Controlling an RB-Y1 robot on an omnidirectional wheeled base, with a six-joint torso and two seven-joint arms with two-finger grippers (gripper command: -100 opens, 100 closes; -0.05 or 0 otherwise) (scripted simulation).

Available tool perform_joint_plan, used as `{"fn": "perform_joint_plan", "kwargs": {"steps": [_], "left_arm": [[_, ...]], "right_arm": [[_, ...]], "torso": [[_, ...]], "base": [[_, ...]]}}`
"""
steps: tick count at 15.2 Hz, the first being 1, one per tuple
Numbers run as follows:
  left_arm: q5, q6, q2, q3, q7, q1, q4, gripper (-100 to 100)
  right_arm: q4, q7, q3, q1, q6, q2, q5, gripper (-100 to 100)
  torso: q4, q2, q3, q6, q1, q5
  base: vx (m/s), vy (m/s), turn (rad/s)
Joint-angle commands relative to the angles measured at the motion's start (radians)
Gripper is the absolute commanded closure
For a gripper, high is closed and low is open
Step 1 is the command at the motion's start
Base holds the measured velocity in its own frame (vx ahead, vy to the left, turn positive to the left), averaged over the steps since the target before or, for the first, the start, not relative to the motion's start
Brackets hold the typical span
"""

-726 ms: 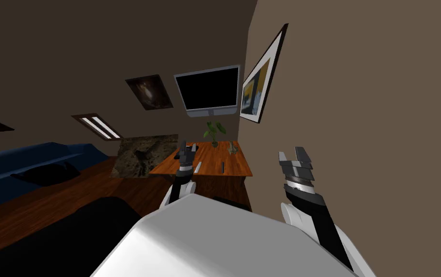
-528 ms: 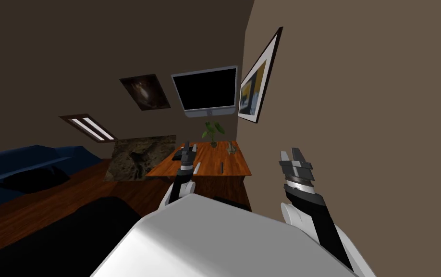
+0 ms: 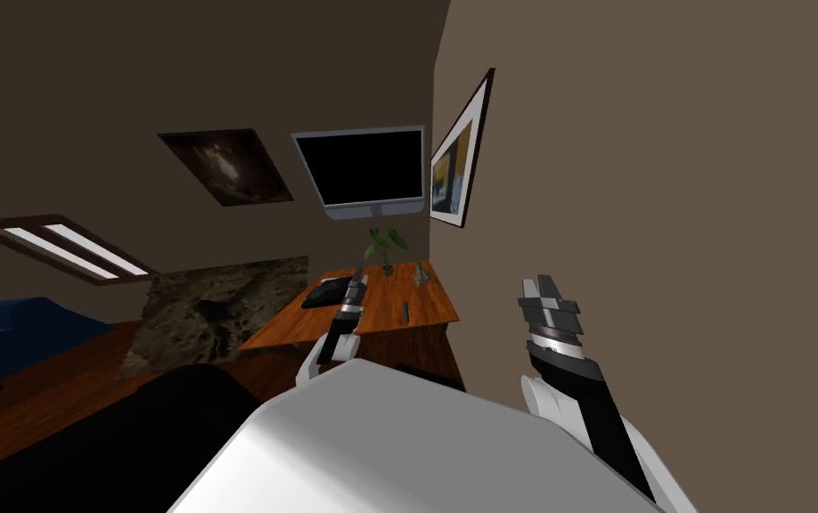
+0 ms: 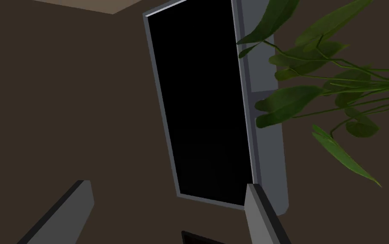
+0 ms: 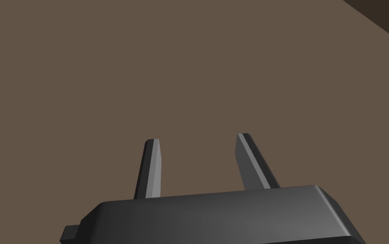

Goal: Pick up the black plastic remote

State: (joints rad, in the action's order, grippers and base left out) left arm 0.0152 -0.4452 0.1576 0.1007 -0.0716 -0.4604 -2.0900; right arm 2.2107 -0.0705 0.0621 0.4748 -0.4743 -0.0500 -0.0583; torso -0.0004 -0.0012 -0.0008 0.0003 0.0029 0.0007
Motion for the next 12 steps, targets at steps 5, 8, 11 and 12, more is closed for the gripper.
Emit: {"fn": "perform_joint_plan", "kwargs": {"steps": [5, 8, 11, 12], "left_arm": [[0.021, 0.075, 0.038, 0.023, -0.058, 0.035, 0.104, -100], [0.03, 0.111, 0.052, 0.033, -0.085, 0.052, 0.151, -100], [0.05, 0.189, 0.077, 0.054, -0.143, 0.089, 0.226, -100], [0.05, 0.189, 0.077, 0.054, -0.143, 0.089, 0.245, -100]], "right_arm": [[0.0, 0.0, 0.0, 0.0, 0.0, 0.0, 0.0, 0], [0.0, 0.0, 0.0, 0.0, 0.0, 0.0, 0.0, 0], [0.0, 0.0, 0.0, 0.0, 0.0, 0.0, 0.0, 0], [0.0, 0.0, 0.0, 0.0, 0.0, 0.0, 0.0, 0]], "torso": [[0.0, 0.0, 0.0, 0.0, 0.0, 0.0], [0.0, 0.0, 0.0, 0.0, 0.0, 0.0], [0.0, 0.0, 0.0, 0.0, -0.001, 0.0], [0.0, -0.001, 0.0, 0.001, 0.0, 0.0]], "base": [[0.006, 0.032, -0.184], [0.007, 0.025, -0.149], [0.007, 0.028, -0.254], [0.01, 0.041, -0.253]]}}
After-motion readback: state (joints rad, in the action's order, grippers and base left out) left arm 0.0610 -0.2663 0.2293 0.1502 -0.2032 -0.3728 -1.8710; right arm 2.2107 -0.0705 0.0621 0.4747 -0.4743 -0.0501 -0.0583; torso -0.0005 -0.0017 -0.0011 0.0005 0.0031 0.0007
